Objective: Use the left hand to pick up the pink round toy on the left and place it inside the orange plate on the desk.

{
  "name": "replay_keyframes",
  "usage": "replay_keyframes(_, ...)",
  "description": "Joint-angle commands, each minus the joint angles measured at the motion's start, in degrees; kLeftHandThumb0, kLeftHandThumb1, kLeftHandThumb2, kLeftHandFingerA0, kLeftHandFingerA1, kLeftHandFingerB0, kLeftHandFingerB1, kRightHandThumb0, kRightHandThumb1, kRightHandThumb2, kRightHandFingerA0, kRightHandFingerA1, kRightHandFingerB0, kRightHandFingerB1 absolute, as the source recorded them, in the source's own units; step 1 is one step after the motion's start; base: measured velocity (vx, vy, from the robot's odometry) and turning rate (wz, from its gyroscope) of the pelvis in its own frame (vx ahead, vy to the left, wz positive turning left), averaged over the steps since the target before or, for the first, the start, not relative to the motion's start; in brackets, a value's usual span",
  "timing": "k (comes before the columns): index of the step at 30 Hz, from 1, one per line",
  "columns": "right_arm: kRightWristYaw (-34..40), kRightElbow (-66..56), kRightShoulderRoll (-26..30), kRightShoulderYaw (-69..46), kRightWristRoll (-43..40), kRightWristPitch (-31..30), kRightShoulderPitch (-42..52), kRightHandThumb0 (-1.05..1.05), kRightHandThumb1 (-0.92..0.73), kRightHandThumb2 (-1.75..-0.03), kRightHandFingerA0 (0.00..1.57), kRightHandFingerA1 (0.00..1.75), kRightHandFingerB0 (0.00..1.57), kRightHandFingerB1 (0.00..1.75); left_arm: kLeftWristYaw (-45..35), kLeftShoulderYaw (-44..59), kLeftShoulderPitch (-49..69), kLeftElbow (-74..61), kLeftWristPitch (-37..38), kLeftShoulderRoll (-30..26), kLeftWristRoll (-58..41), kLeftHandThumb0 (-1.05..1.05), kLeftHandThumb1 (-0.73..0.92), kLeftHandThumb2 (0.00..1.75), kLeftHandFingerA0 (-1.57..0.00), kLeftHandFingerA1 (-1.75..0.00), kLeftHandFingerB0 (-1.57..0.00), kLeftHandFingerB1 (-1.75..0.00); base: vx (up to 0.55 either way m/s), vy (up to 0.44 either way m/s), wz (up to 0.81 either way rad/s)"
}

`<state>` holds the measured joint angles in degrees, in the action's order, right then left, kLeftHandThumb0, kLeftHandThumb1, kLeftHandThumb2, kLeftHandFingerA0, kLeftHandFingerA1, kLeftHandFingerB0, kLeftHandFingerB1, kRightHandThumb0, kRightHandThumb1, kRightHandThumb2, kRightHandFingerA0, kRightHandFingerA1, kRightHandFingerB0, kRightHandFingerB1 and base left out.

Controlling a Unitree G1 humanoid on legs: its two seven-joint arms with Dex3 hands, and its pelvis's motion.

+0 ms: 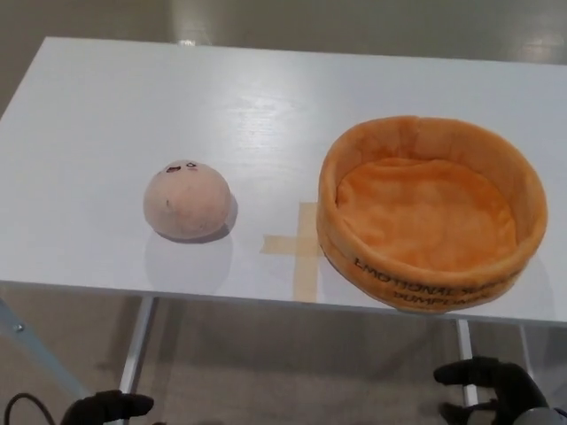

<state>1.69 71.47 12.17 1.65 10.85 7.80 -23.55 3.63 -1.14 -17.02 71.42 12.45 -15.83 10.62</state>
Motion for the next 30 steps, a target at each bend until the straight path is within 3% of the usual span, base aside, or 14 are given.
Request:
replay_keyframes(1, 0.7, 1.7, 0.3, 0.3, 0.5, 2.4, 0.3, -0.18, -0.59, -0.57, 0.51, 0.79, 0.52, 0.7, 1.2, -0.3, 0.4, 1.8, 3.8, -0.4, 0.8, -0.37, 0.57, 0.58, -0.55, -0.57, -0.6, -0.42, 0.0, 0.0, 0.0)
replay_keyframes(5, 1.5, 1.9, 0.1, -0.1, 0.0, 3.1, 1.1, -0.18, -0.59, -0.57, 0.5, 0.79, 0.48, 0.7, 0.8, -0.3, 1.2, 2.2, 5.2, -0.3, 0.6, -0.39, 0.6, 0.59, -0.43, -0.42, -0.44, -0.35, 0.0, 0.0, 0.0)
replay_keyframes(8, 1.8, 2.0, 0.1, -0.1, 0.1, 3.3, 1.3, -0.18, -0.59, -0.57, 0.5, 0.79, 0.48, 0.7, 0.7, -0.4, 1.4, 2.4, 5.7, -0.3, 0.7, -0.39, 0.6, 0.59, -0.43, -0.42, -0.44, -0.35, 0.0, 0.0, 0.0)
replay_keyframes(13, 2.7, 1.9, 0.2, -0.5, -0.2, 4.7, 1.9, -0.17, -0.58, -0.57, 0.44, 0.8, 0.46, 0.72, -2.5, -2.8, 1.5, 2.6, 5.8, -0.8, 2.2, -0.56, 0.64, 0.6, -0.28, -0.36, -0.31, -0.31, 0.0, 0.0, 0.0)
replay_keyframes(23, 3.9, 2.3, 0.1, -0.2, 0.3, 6.3, 3.7, -0.18, -0.58, -0.57, 0.45, 0.81, 0.44, 0.72, -7.5, -5.1, 5.8, -1.2, 14.5, -2.3, 1.7, -0.45, 0.56, 0.58, -0.28, -0.32, -0.28, -0.31, 0.0, 0.0, 0.0)
replay_keyframes(28, 4.3, 2.2, 0.5, -0.7, 0.0, 7.1, 3.6, -0.15, -0.55, -0.6, 0.47, 0.83, 0.45, 0.75, -14.3, -6.9, 11.0, -9.7, 21.8, -5.9, 0.9, -0.38, 0.46, 0.55, -0.31, -0.33, -0.27, -0.32, 0.0, 0.0, 0.0)
replay_keyframes(29, 4.4, 2.2, 0.6, -0.6, 0.0, 7.1, 3.6, -0.15, -0.55, -0.59, 0.46, 0.83, 0.46, 0.75, -16.1, -6.9, 12.2, -11.9, 22.2, -6.4, 0.1, -0.22, 0.29, 0.86, -0.13, -0.53, -0.13, -0.52, 0.0, 0.0, 0.0)
replay_keyframes(30, 4.5, 2.1, 0.6, -0.6, 0.1, 7.1, 3.5, -0.15, -0.54, -0.6, 0.47, 0.83, 0.46, 0.75, -19.6, -7.3, 14.7, -16.9, 23.4, -7.8, -1.3, -0.22, 0.3, 0.86, -0.11, -0.52, -0.1, -0.51, 0.0, 0.0, 0.0)
